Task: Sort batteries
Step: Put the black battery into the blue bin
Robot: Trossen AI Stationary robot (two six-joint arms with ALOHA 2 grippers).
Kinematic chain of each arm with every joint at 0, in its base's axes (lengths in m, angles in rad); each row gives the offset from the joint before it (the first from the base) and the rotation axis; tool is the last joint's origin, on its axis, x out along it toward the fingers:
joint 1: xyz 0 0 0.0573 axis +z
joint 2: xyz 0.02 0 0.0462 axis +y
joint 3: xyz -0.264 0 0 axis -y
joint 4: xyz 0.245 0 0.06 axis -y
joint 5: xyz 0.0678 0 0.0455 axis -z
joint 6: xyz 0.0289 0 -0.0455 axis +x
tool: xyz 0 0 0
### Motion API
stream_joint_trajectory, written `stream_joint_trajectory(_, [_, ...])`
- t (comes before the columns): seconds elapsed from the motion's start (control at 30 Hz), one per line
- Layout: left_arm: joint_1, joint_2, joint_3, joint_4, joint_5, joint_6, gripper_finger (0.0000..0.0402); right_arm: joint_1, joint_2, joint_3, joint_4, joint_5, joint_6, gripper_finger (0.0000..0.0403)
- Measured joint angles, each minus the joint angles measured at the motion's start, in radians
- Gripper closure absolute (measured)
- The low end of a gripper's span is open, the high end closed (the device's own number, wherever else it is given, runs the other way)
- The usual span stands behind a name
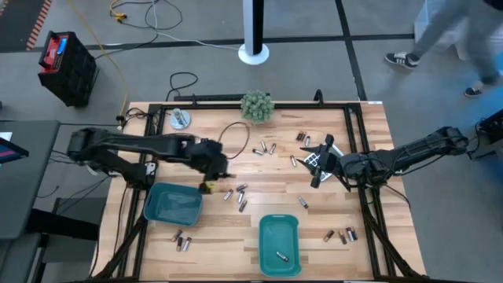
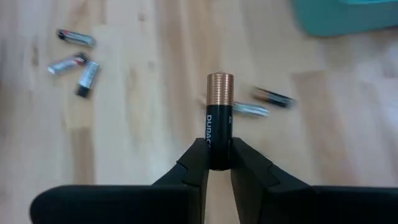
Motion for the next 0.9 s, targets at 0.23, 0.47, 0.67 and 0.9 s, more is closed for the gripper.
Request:
stream_joint_trajectory(0.23, [-0.179, -0.146, 0.001, -0.222, -0.058, -0.292, 0.0363, 0.000, 0.000, 0.000, 0.050, -0.002, 0.007, 0.0198])
stream_joint_trajectory(0.47, [-0.401, -0.169, 0.001, -0.450, -0.101, -0.624, 0.0363, 0.002, 0.000, 0.000, 0.083, -0.004, 0.033, 0.0198])
stream_joint_trajectory(0.67, [-0.527, -0.167, 0.001, -0.578, -0.122, -0.857, 0.0363, 0.002, 0.000, 0.000, 0.085, -0.005, 0.058, 0.0198])
stream_joint_trajectory(0.9, [-0.596, -0.167, -0.028, -0.615, -0.150, -1.017, 0.0308, 0.002, 0.000, 0.000, 0.086, -0.005, 0.084, 0.0195])
